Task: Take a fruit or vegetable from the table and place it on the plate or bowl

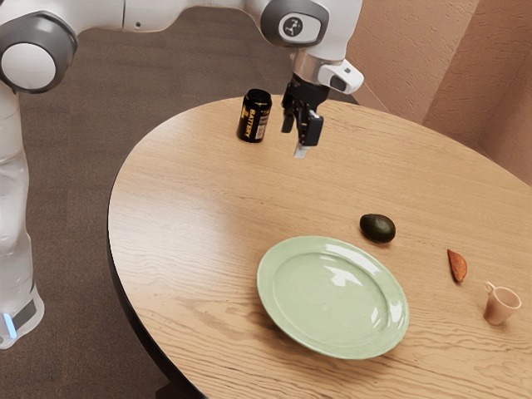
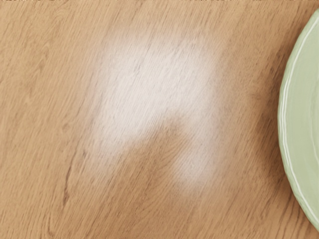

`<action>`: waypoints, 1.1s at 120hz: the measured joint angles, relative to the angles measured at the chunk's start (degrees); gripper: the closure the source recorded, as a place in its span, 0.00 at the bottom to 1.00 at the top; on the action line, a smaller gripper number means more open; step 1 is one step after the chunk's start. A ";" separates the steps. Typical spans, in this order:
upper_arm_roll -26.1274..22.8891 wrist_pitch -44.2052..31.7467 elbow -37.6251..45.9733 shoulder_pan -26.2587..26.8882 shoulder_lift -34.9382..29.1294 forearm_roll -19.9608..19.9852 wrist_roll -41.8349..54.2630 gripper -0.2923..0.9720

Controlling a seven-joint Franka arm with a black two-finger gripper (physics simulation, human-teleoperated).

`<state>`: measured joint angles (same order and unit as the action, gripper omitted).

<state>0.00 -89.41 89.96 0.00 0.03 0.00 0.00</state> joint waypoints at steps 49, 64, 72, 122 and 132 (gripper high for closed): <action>22.77 12.87 -27.89 -3.08 19.16 7.16 10.34 0.23; 24.76 14.96 -32.04 -4.04 6.86 5.73 12.46 0.23; 25.02 14.92 -35.33 -5.49 -6.03 4.28 14.77 0.23; 12.96 1.99 -23.74 9.70 23.17 1.78 47.65 0.23; 12.48 -1.78 -23.69 8.56 25.28 4.84 51.80 0.23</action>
<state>12.48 -91.18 66.28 8.57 25.31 4.84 51.80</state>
